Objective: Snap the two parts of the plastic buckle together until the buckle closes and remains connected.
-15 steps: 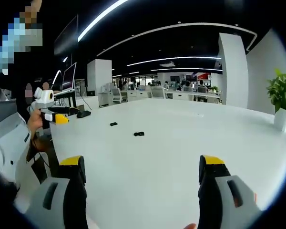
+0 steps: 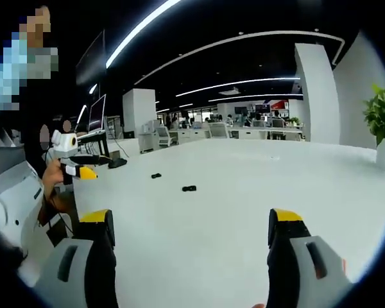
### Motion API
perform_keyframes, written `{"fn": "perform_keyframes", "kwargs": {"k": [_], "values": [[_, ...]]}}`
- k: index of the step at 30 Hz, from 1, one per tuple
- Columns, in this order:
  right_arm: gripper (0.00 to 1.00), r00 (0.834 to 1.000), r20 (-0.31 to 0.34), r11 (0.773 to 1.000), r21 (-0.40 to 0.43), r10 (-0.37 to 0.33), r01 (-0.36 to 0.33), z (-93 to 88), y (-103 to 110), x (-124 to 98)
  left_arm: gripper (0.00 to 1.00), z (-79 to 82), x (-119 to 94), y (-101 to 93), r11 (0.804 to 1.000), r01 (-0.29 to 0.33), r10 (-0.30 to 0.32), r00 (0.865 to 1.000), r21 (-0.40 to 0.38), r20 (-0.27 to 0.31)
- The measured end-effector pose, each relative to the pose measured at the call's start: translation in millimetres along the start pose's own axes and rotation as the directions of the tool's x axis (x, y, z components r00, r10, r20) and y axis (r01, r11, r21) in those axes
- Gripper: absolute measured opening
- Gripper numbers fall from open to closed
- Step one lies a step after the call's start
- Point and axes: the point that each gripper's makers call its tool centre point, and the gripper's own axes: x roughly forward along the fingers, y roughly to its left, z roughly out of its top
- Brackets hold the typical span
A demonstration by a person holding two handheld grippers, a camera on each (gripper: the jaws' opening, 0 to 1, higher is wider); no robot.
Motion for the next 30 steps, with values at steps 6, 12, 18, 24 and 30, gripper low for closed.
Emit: {"fn": "perform_keyframes", "kwargs": {"k": [6,12,18,24,30], "values": [[1.00,0.998,0.026,0.998,0.038,0.055,-0.056,6.6,6.1,9.1,0.94,-1.4,3.8,0.5,0.999,0.005,-0.005,1.000,-0.040,0.005],[0.99,0.994,0.063,0.995,0.041,0.088,-0.091,20.0,9.0,19.3,0.91,3.0,8.7,-0.6,0.998,0.000,0.001,1.000,-0.061,0.030],[0.98,0.991,0.056,0.993,0.000,0.120,-0.120,29.4,6.9,34.0,0.88,6.3,13.5,-3.1,0.996,0.028,-0.024,0.999,-0.086,0.046],[0.99,0.984,0.055,0.985,0.004,0.172,-0.172,35.6,3.8,49.9,0.88,9.4,17.1,-1.8,0.993,0.029,-0.022,0.998,-0.110,0.062],[0.97,0.978,0.036,0.978,-0.013,0.207,-0.207,31.9,-0.2,62.6,0.88,7.6,19.4,-0.7,0.995,0.018,-0.013,0.998,-0.096,0.054]]}}
